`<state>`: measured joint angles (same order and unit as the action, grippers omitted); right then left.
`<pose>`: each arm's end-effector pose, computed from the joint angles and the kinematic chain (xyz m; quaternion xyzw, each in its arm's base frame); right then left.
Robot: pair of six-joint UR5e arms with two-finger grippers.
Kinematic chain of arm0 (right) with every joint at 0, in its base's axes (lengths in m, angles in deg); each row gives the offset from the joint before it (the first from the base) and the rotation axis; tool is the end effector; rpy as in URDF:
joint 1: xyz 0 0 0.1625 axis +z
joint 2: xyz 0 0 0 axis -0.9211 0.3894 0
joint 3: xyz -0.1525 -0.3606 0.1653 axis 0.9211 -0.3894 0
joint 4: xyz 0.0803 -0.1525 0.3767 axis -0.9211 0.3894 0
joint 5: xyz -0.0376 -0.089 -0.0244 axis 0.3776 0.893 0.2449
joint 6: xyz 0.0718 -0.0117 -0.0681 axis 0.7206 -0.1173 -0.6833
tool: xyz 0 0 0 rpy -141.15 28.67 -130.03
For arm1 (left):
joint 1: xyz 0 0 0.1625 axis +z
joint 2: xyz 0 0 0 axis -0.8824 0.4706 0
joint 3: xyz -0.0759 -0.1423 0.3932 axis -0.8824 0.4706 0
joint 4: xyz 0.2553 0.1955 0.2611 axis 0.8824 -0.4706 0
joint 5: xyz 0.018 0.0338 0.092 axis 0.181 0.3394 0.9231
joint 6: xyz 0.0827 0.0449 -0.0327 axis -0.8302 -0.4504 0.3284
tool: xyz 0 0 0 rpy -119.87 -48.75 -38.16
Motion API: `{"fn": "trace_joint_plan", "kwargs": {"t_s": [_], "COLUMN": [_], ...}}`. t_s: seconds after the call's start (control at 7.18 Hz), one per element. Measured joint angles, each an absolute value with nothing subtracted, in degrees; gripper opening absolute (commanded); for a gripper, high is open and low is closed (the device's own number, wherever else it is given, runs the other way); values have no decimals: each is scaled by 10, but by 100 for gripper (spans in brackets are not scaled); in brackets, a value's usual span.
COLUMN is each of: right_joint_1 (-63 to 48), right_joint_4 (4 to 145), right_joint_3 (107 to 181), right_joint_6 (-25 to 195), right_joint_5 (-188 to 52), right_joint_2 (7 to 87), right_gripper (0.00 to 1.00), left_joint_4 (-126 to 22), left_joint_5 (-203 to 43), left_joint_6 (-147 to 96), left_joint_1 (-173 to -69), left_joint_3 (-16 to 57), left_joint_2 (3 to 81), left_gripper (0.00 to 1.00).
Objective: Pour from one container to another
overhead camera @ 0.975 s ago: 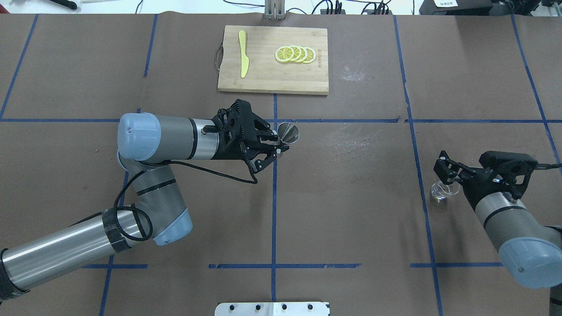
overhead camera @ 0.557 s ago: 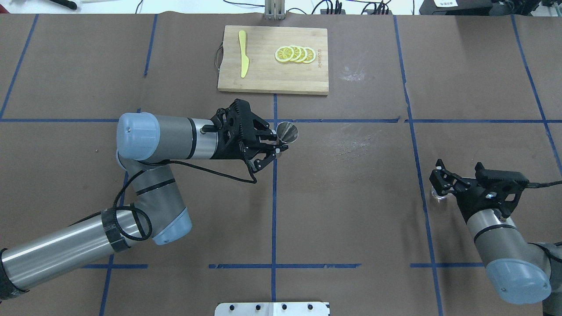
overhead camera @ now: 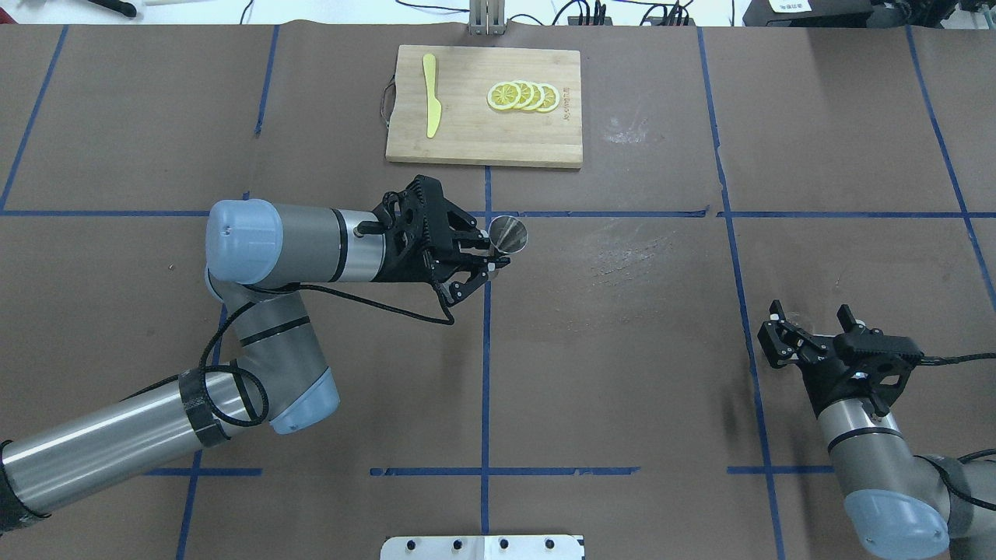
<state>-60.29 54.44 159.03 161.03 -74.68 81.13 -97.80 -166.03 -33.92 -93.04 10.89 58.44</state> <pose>-0.3687 -0.2652 0.5255 0.4843 -0.2613 0.2275 0.8034 0.5245 -0.4374 0.2097 0.5831 0.4908 0.3846 0.5208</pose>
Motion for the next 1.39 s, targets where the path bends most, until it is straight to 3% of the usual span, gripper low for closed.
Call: {"fn": "trace_joint_plan", "kwargs": {"t_s": [0.7,1.39], "right_joint_1": [-620,-638], "right_joint_4": [544,544], "right_joint_3": [1521,1507], "right_joint_6": [1622,1622], "right_joint_5": [-717,-701], "right_joint_2": [776,770], "right_gripper": [98,92], "left_joint_4": [-978,-979], "left_joint_5": [-1660,-1660], "left_joint_6": [-339,-339], "left_joint_1": [-931,-931], "left_joint_3": [109,111], "left_joint_2": [584,579], "left_gripper": [0,0]}}
